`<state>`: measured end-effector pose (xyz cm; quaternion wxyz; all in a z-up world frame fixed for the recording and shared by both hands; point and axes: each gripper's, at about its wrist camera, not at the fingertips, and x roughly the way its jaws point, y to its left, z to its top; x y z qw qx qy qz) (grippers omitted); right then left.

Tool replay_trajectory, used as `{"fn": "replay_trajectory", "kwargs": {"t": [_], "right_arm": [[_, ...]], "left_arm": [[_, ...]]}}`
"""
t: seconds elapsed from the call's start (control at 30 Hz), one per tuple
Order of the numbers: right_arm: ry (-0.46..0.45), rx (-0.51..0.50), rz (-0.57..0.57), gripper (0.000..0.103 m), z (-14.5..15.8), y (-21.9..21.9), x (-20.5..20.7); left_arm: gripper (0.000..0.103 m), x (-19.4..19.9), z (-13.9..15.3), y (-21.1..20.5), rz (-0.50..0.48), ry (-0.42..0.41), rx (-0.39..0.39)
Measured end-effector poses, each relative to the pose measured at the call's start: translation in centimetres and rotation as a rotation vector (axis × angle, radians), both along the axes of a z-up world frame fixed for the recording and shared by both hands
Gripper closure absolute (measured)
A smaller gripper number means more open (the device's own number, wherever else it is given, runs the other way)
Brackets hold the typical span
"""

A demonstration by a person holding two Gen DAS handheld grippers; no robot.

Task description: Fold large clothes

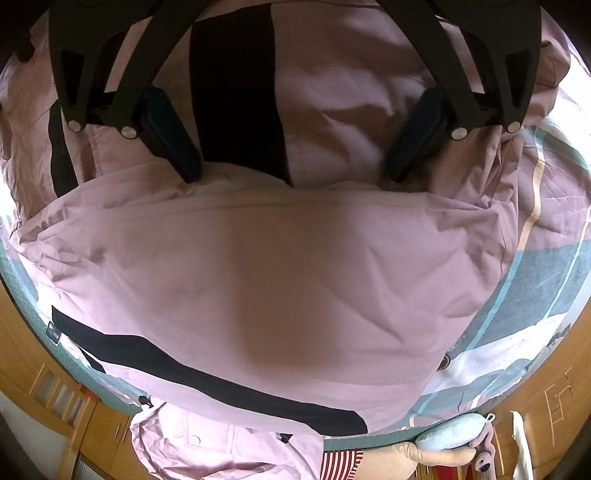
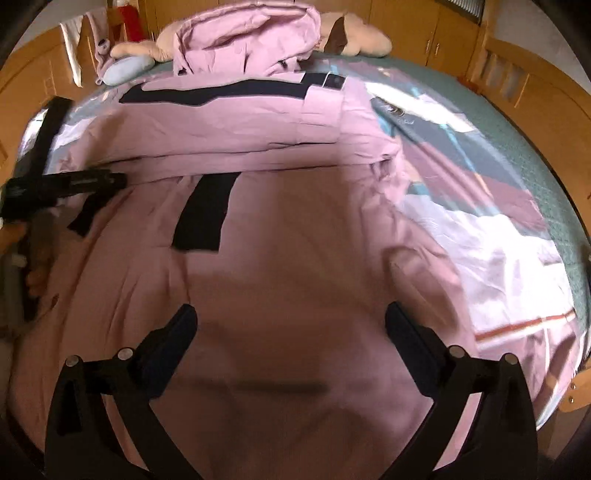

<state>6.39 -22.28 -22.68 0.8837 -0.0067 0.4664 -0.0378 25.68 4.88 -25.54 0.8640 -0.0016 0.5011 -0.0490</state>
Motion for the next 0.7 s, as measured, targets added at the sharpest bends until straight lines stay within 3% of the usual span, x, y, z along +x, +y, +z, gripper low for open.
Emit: {"fn": "replay_trajectory", "kwargs": {"t": [0.1,0.3,0.43,0.53,0.63,0.7], "right_arm": [[0.110,-0.070,0.011,0.001,-2.6,-0.2,-1.1],[0.097,-0.025,-0.022,0.001,-2.4,-0.8,-2.4],[-0.029,0.060,-0.026,0.001,-0.6,-1.4,-3.9],[0.075,-0.008,-0.015,0.001,-3.1,-1.5,-2.9],[0.085,-0.032,-0.022,0.001,-2.8,-1.2,-2.4],[0.043,0.024,-0.032,0.001,-1.9,-1.5,-2.8]], "left_arm": [[0.002,-0.1,-0.1,0.1,0.000,-0.007,0.006],[0.002,-0.3,0.0,0.2,-0.001,-0.017,0.008],[0.002,-0.4,-0.1,0.1,0.000,-0.024,0.010],[0.002,-0.5,-0.1,0.2,-0.002,-0.027,0.012],[0.002,-0.6,0.1,0.4,-0.002,-0.020,0.009],[0.002,-1.3,1.0,0.8,0.016,-0.021,0.000]]}}
